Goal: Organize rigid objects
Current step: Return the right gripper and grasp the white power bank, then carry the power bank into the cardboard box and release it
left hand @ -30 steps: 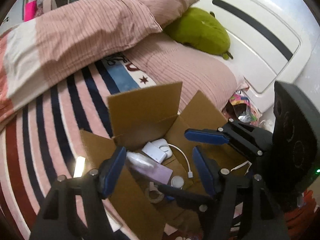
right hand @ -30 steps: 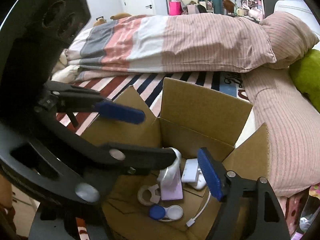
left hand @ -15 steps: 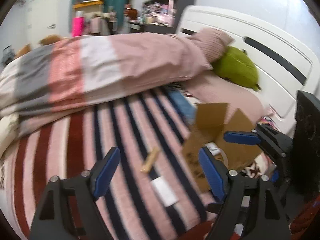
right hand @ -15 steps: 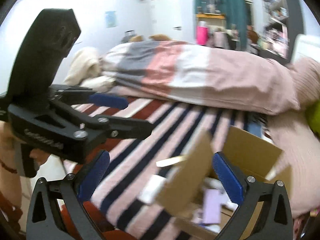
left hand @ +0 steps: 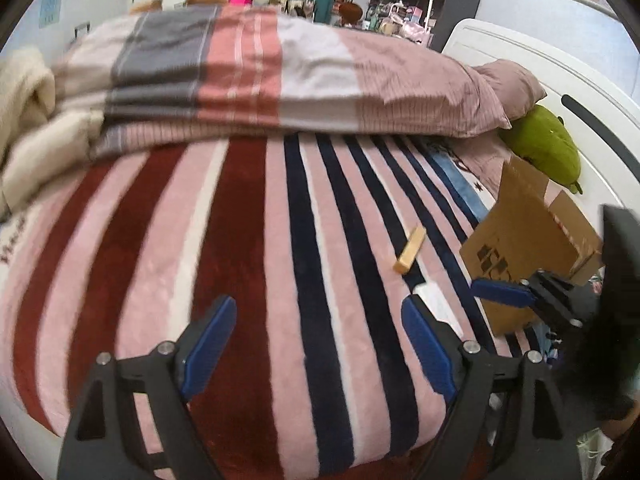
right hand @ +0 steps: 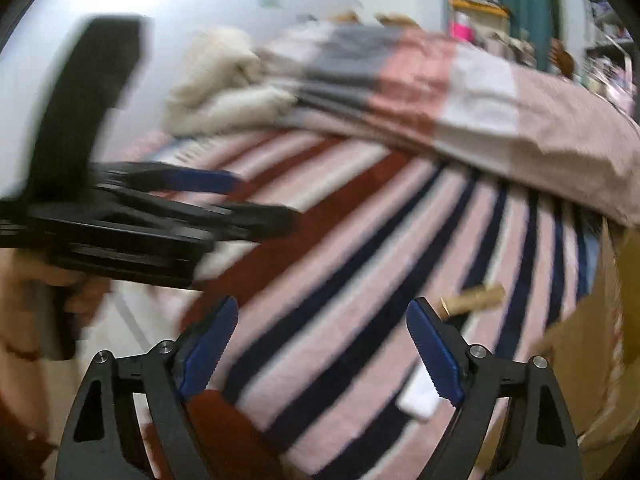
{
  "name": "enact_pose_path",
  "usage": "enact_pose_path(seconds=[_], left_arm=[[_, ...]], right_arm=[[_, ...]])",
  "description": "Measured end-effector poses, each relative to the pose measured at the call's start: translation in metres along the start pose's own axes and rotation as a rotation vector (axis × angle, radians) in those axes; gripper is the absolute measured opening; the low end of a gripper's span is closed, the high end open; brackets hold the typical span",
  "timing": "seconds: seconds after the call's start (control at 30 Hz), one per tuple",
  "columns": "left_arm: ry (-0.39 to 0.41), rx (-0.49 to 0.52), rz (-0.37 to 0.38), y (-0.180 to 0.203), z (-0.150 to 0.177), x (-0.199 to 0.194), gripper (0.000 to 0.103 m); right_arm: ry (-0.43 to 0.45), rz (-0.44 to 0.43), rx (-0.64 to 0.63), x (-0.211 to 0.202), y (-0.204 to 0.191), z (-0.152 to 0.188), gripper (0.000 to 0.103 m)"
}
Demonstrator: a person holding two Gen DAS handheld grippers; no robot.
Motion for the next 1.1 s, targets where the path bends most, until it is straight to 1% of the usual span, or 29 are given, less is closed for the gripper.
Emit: enact_pose_path(seconds=[0.07,0.1,0.17,0.2,0.23,0.27,0.33,0.37,0.4,0.43,0.5,0.53,0.63,0.73,0.77,0.8,0.83,0.87,0.9,0.93,1.0,1.03,1.07,1.1], left_arm=[[-0.017,-0.013,0.014,-0.002,0.01,0.006,0.082],[-0.028,-0.012,0.016,-0.003,0.016,0.009,0.082],[-0.04,-0.016,0.023,-0.002,0.021,0.013,0.082],[-0.046,-0.02,0.031,-0.001,0.024,0.014,0.082],[-0.051,-0.021,0.037,0.0,0.026,0.016,0.082],[-0.054,-0.019,0.039,0.001,0.027,0.017,0.082],[-0.059,-0.006,0.038,0.004,0.029,0.019,0.082],[-0.061,-0.003,0.037,0.005,0.029,0.021,0.082],[-0.063,-0.003,0.039,0.005,0.03,0.022,0.082],[-0.065,-0.007,0.043,0.005,0.03,0.022,0.082],[-0.069,-0.013,0.049,0.007,0.031,0.024,0.082],[-0.071,-0.011,0.05,0.008,0.031,0.023,0.082],[-0.071,-0.007,0.056,0.012,0.03,0.022,0.082],[-0.068,-0.014,0.071,0.015,0.026,0.019,0.082],[-0.066,-0.02,0.085,0.016,0.023,0.018,0.082],[-0.064,-0.028,0.105,0.018,0.02,0.017,0.082],[-0.062,-0.035,0.126,0.02,0.017,0.016,0.082],[-0.055,-0.043,0.161,0.025,0.011,0.013,0.082],[-0.047,-0.043,0.184,0.029,0.006,0.011,0.082],[-0.038,-0.043,0.208,0.034,0.0,0.009,0.082],[-0.016,-0.045,0.251,0.044,-0.014,0.004,0.082],[-0.008,-0.048,0.277,0.05,-0.021,0.002,0.077],[-0.002,-0.051,0.3,0.055,-0.026,0.001,0.068],[0.002,-0.054,0.327,0.062,-0.034,0.0,0.063]], right_arm=[[-0.047,0.096,0.01,0.016,0.009,0.016,0.083],[-0.088,0.155,0.016,0.028,0.017,0.029,0.083],[-0.123,0.209,0.02,0.039,0.027,0.042,0.08],[-0.153,0.271,0.007,0.047,0.036,0.051,0.078],[-0.164,0.301,0.003,0.05,0.042,0.054,0.075],[-0.182,0.34,-0.001,0.054,0.05,0.061,0.074],[-0.207,0.374,0.017,0.057,0.063,0.07,0.074],[-0.223,0.39,0.022,0.059,0.069,0.076,0.071],[-0.227,0.389,0.018,0.059,0.069,0.078,0.07],[-0.234,0.381,0.01,0.059,0.069,0.081,0.069],[-0.234,0.346,0.009,0.059,0.067,0.082,0.046],[-0.232,0.322,0.013,0.058,0.066,0.082,0.032],[-0.202,0.309,-0.023,0.057,0.06,0.079,0.031],[-0.173,0.237,-0.011,0.051,0.051,0.073,0.031],[-0.149,0.202,-0.015,0.046,0.046,0.069,0.031],[-0.129,0.181,-0.026,0.047,0.043,0.063,0.031],[-0.1,0.141,-0.049,0.041,0.035,0.054,0.031],[-0.086,0.115,-0.053,0.037,0.031,0.049,0.031],[-0.058,0.063,-0.046,0.028,0.024,0.038,0.031],[-0.045,0.038,-0.043,0.024,0.02,0.032,0.031],[0.011,-0.03,-0.056,0.006,0.008,0.011,0.031],[0.027,-0.044,-0.062,0.001,0.005,0.006,0.031],[0.05,-0.065,-0.066,-0.009,0.001,-0.004,0.031],[0.068,-0.083,-0.061,-0.018,0.0,-0.011,0.031]])
Point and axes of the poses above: each gripper's, at about its wrist camera, not at the fingertips, and x roughly the way its jaws point, y to its right, z to its underside, the point moved 3 cm from there along x, roughly the way its jaws point, and after that the axes turned 13 degrees about y, right-handed, at the moved point
